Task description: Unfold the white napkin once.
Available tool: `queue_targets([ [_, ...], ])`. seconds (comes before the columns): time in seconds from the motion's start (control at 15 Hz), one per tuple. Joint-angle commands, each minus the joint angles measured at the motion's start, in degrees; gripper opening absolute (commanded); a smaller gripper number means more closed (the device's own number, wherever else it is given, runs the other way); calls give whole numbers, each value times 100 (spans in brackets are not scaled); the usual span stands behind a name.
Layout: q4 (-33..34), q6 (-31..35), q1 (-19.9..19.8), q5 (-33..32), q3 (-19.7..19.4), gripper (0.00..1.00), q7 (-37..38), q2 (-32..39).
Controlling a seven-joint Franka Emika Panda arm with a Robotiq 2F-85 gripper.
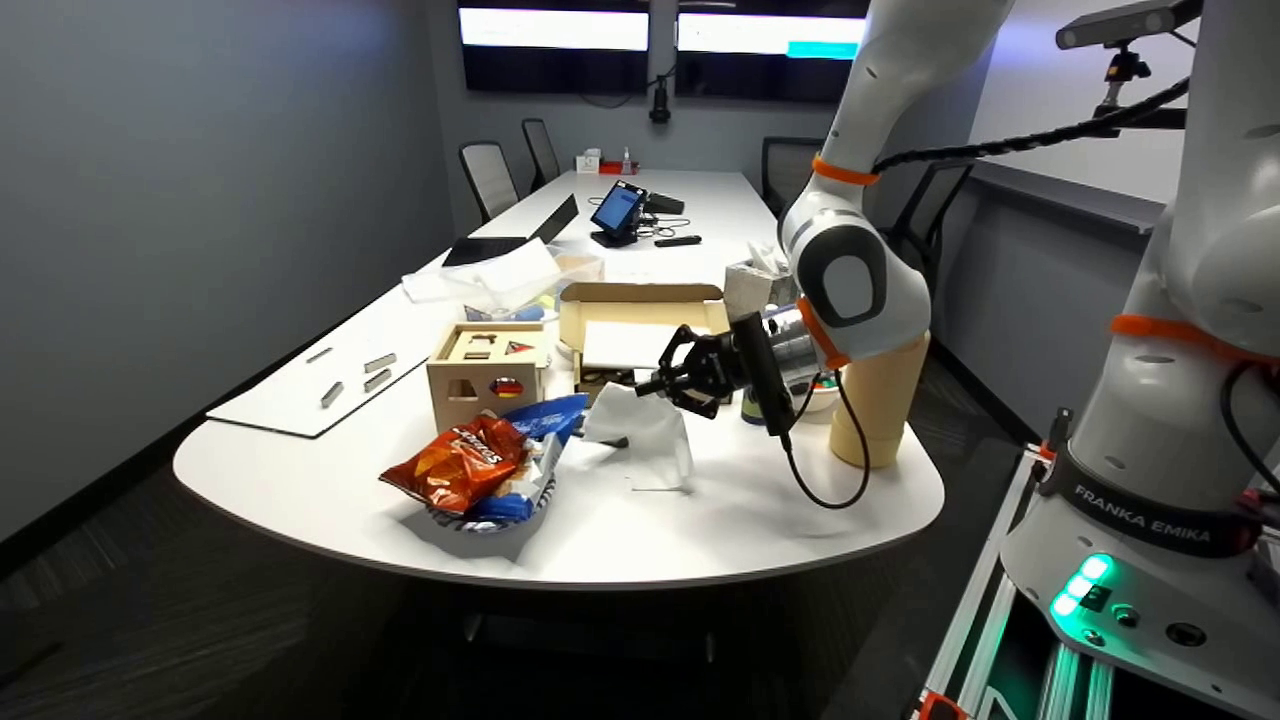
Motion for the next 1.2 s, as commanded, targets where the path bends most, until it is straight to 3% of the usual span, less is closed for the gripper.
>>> queue_targets([
  [0.0,-38,242,-21,-20,-5,0,301,-186],
  [0.47,58,579,-12,-13,-19,0,361,-351],
  [1.13,657,1933,134,-18,187,0,609,-339],
])
